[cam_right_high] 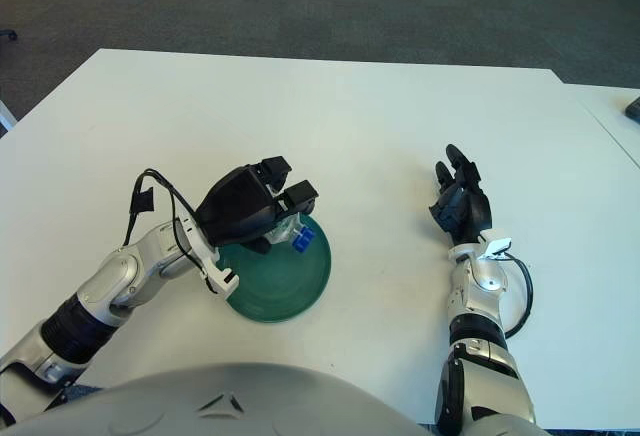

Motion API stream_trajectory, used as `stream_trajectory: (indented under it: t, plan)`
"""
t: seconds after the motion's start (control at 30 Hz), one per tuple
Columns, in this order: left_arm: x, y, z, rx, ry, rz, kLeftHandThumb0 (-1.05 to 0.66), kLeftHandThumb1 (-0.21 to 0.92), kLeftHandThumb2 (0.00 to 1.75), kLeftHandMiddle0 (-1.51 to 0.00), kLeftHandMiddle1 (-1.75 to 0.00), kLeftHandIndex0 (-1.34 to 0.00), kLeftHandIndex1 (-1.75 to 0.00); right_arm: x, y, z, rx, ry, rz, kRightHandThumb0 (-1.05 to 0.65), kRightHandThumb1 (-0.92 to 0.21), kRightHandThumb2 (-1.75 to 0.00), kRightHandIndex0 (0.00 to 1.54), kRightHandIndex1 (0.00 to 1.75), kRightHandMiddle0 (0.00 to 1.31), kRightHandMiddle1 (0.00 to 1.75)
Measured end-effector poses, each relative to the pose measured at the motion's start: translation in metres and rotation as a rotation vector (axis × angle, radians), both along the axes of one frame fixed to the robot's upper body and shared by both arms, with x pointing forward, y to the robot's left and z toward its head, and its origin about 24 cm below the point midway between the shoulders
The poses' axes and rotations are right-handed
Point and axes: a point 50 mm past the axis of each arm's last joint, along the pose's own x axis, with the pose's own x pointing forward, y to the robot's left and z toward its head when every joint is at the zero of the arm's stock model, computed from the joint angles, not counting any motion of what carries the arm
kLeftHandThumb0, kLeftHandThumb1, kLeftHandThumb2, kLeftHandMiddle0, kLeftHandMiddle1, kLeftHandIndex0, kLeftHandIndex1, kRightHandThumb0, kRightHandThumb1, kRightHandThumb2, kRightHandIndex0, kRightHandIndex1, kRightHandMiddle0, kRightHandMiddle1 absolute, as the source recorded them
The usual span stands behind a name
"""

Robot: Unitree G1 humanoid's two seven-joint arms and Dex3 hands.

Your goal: Put the bottle into the plate.

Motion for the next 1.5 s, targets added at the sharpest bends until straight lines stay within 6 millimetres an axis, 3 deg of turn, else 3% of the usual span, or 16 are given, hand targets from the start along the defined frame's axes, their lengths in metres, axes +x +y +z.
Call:
stream_trajectory:
  t: [0.03, 0.1, 0.23, 0.47, 0.97, 1.5]
  plan:
    - [0.000, 0.000, -0.001, 0.000, 0.004, 0.002, -0.20, 0.38, 1.22, -0.86, -1.75, -0.50, -1.74, 0.000, 0.000, 0.000, 0.000, 0.000, 0.001, -0.97, -0.92, -1.12, 0.11, 0.00, 0.00, 0.31]
    - [0.001, 0.000, -0.002, -0.007, 0.020, 0.005, -0.32, 0.50, 1.08, -1.03, -1.75, -0.45, -1.74, 0.000, 0.000, 0.000, 0.001, -0.003, 0.004, -0.97, -0.92, -1.12, 0.11, 0.00, 0.00, 0.31]
    - [0.002, -0.001, -0.006, -0.021, 0.084, 0.018, -0.38, 0.57, 0.98, -1.12, -1.75, -0.41, -1.75, 0.000, 0.001, 0.001, 0.001, -0.007, 0.006, -0.96, -0.92, -1.11, 0.11, 0.00, 0.00, 0.31]
    - [0.002, -0.002, -0.012, 0.002, 0.154, 0.033, -0.40, 0.60, 0.95, -1.12, -1.75, -0.40, -1.75, -0.001, 0.001, 0.001, 0.001, -0.013, 0.007, -0.97, -0.92, -1.11, 0.11, 0.00, 0.00, 0.29]
    - [0.001, 0.003, -0.032, -0.014, 0.135, 0.091, -0.42, 0.51, 1.07, -1.07, -1.75, -0.46, -1.75, -0.004, 0.002, 0.002, 0.003, -0.019, 0.007, -0.98, -0.92, -1.12, 0.11, 0.00, 0.00, 0.32]
    - [-0.017, -0.007, -0.056, -0.093, 0.213, 0.043, -0.42, 0.47, 1.12, -1.13, -1.75, -0.48, -1.75, -0.004, 0.002, 0.003, 0.015, -0.021, 0.002, -0.97, -0.92, -1.11, 0.11, 0.00, 0.00, 0.31]
